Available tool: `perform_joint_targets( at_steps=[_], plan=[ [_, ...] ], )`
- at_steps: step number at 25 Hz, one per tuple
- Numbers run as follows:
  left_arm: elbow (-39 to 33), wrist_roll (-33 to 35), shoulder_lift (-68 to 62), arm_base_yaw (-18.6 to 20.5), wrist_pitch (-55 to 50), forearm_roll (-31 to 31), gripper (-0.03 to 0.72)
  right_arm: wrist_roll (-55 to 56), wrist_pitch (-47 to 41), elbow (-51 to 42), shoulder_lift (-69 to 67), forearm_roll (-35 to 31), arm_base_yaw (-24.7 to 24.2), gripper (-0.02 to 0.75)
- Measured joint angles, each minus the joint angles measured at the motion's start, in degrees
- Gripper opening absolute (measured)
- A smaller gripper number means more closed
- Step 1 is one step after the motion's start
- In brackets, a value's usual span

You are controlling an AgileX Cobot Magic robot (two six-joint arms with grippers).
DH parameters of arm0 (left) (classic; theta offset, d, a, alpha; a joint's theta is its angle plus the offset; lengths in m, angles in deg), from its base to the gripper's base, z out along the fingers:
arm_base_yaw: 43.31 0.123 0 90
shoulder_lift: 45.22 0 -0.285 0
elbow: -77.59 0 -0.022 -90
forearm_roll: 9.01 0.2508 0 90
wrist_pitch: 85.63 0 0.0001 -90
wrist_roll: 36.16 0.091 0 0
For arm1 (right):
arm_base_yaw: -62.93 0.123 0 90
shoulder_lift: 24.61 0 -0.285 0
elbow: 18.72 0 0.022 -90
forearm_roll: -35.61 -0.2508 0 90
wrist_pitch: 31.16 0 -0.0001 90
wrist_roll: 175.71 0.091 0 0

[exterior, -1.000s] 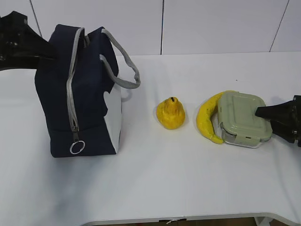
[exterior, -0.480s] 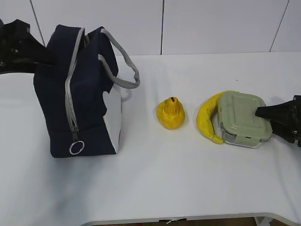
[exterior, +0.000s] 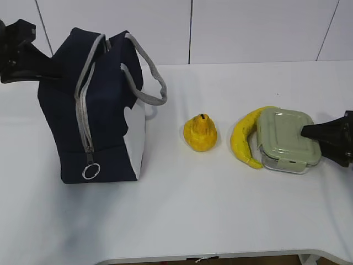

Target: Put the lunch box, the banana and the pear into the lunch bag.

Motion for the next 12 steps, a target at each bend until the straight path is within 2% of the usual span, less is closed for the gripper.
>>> perform_joint_targets(
  at_steps=[7,12],
  plan=[
    [0.0,0.0,0.0,0.0,-0.5,0.0,0.011,3.5,0.6,0.0,3.4,3.7,0.0,0.384],
    [0.0,0.0,0.0,0.0,-0.5,-2.8,0.011,7.0,0.6,0.0,6.9,5.0,0.0,0.384]
  ],
)
